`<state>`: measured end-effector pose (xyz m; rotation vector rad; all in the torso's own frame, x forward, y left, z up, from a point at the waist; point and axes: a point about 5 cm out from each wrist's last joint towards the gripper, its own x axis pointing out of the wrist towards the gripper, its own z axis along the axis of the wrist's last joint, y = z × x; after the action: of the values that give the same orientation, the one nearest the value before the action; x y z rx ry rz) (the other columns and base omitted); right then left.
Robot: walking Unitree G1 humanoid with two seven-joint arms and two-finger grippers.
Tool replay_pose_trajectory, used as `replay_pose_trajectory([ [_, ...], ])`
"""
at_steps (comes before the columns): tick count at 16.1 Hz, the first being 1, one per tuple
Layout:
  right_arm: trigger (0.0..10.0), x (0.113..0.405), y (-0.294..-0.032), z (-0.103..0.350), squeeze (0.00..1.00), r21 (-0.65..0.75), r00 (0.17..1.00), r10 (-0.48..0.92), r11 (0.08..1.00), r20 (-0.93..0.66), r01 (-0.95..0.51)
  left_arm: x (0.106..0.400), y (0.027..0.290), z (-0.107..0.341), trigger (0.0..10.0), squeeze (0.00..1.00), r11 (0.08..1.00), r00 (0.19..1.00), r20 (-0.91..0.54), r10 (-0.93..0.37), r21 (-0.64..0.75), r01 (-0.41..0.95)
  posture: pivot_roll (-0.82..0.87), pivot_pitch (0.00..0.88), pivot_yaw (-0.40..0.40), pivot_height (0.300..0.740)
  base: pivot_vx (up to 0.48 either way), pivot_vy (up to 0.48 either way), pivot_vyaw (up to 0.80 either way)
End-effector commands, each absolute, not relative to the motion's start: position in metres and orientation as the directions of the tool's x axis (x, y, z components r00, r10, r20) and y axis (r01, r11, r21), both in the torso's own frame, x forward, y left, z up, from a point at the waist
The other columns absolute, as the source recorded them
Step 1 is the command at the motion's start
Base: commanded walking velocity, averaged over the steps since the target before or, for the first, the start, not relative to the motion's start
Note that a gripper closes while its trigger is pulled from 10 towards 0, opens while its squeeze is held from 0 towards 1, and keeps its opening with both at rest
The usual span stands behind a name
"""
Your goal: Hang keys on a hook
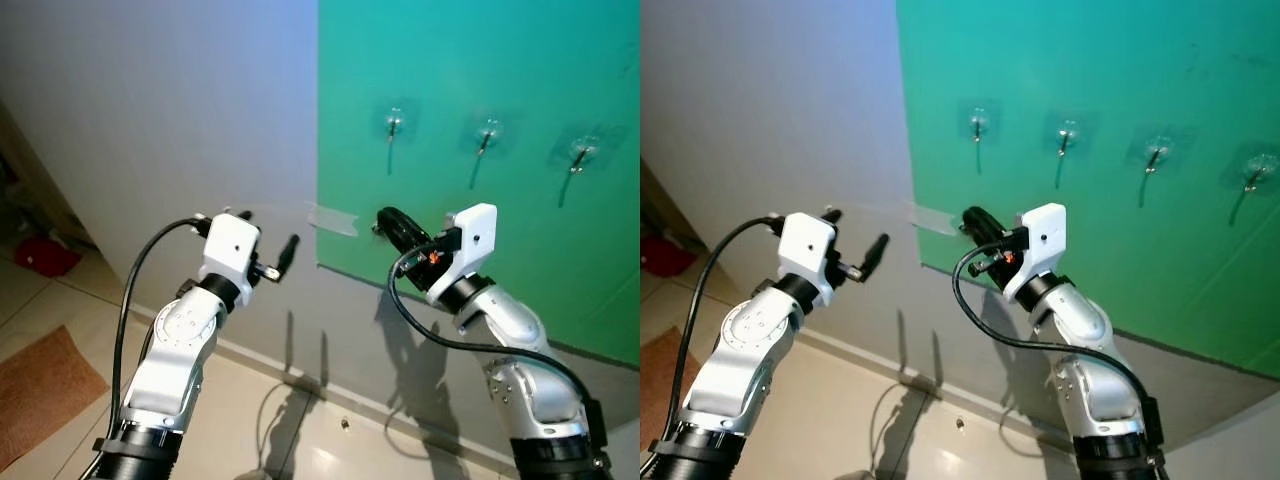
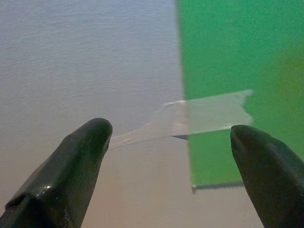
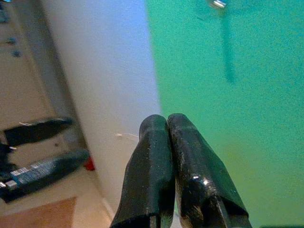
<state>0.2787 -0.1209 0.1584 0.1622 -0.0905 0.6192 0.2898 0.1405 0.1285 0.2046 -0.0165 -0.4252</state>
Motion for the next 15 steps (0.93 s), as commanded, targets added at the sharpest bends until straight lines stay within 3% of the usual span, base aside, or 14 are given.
replay_pose_trajectory([
  [1,10.0,0.281,-0.116,0.176,0.0,0.111,0.769,0.61,0.765,0.191,-0.635,0.289,0.137,0.134,10.0,0.0,0.872,0.893,-0.005,-0.449,0.217,0.44,-0.09,0.0,0.007,0.74,0.0,0.0,0.0],
  [6,10.0,0.293,-0.109,0.193,0.0,0.086,0.75,0.622,0.754,0.227,-0.651,0.289,0.132,0.139,10.0,0.0,0.836,0.86,0.0,-0.511,0.235,0.496,-0.08,0.0,-0.01,0.74,0.0,0.0,0.0],
  [15,10.0,0.322,-0.121,0.22,0.0,0.133,0.858,0.4,0.878,0.322,-0.459,0.289,0.119,0.153,10.0,0.0,0.763,0.773,0.041,-0.633,0.205,0.613,-0.08,0.0,-0.008,0.74,0.0,0.0,0.0],
])
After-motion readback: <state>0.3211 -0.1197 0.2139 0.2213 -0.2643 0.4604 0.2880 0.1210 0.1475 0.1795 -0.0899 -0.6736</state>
